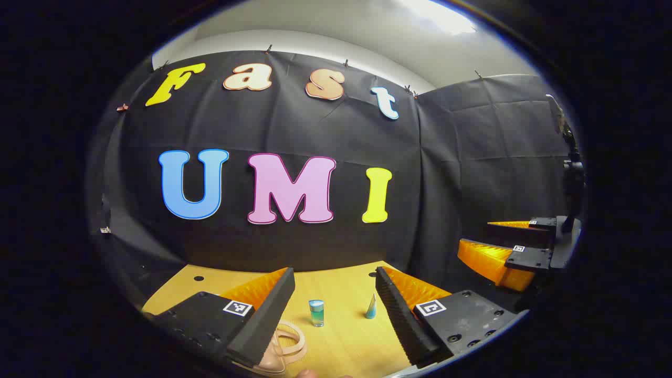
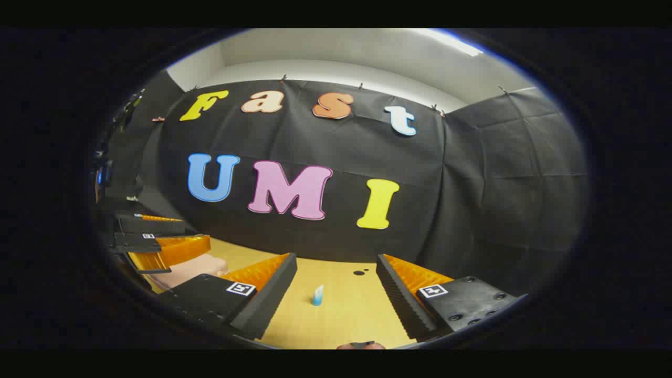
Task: First open the suitcase, pack the skin care products into it, and then close the suitcase.
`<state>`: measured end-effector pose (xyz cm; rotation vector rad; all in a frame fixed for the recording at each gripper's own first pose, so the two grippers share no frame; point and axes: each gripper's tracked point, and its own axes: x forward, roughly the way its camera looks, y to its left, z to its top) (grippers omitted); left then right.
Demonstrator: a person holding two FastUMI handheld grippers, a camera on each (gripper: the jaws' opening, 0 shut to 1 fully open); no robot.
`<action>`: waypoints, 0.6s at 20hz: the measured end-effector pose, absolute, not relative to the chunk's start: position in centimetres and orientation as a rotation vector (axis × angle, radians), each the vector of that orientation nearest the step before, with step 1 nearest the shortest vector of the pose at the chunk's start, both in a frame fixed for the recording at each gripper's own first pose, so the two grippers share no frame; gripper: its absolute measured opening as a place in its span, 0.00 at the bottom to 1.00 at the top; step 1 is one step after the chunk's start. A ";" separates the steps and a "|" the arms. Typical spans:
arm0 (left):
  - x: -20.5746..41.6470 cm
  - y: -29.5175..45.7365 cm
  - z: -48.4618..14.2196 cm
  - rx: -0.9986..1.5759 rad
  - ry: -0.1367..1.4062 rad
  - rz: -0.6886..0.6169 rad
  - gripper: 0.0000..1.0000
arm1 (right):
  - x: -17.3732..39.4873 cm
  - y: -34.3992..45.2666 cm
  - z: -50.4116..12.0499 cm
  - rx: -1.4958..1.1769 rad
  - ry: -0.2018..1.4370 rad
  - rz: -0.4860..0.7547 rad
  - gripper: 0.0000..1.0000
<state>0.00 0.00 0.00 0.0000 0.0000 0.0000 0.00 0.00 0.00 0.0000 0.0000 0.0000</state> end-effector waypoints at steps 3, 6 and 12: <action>0.0 -0.1 -0.3 0.014 0.005 -0.005 0.97 | 0.3 0.4 0.3 0.007 -0.008 0.006 0.95; 0.1 0.1 -1.0 0.023 0.023 -0.002 0.97 | 0.7 0.7 0.2 0.021 -0.006 0.011 0.95; -0.2 0.9 -0.8 0.022 0.024 0.009 0.97 | 1.0 1.1 -0.5 0.022 0.011 0.017 0.96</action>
